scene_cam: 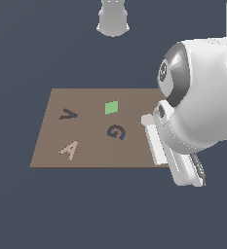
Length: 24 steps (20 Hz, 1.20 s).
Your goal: Insert a designated object into the corresponding slot on a board.
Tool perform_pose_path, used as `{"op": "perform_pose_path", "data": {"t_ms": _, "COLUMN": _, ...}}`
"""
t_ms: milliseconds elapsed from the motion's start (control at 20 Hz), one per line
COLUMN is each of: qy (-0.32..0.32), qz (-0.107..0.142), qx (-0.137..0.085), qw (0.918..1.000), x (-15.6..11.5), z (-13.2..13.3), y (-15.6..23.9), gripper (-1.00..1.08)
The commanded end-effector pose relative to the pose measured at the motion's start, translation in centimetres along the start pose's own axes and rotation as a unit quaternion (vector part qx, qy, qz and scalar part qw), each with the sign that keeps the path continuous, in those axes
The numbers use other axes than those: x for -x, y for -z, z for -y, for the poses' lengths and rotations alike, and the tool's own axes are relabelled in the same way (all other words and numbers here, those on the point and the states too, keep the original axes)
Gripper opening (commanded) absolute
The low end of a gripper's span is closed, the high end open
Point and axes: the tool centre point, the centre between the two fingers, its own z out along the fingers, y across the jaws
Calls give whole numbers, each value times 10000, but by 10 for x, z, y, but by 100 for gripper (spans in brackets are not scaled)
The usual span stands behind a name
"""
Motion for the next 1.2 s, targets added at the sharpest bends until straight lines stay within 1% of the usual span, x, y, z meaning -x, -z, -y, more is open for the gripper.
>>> {"op": "perform_pose_path", "data": {"t_ms": 0, "qy": 1, "qz": 0, "qx": 0, "qw": 10000, "x": 0, "z": 0, "y": 1, "gripper": -100}}
{"op": "perform_pose_path", "data": {"t_ms": 350, "qy": -10, "qz": -1, "qx": 4, "qw": 10000, "x": -2, "z": -1, "y": 3, "gripper": -100}}
{"op": "perform_pose_path", "data": {"t_ms": 600, "qy": -74, "qz": -1, "qx": 4, "qw": 10000, "x": -14, "z": -6, "y": 3, "gripper": -100}}
{"op": "perform_pose_path", "data": {"t_ms": 900, "qy": -241, "qz": -1, "qx": 3, "qw": 9997, "x": -45, "z": -20, "y": 4, "gripper": -100}}
{"op": "perform_pose_path", "data": {"t_ms": 1150, "qy": -477, "qz": -1, "qx": 3, "qw": 9989, "x": -89, "z": -41, "y": 5, "gripper": -100}}
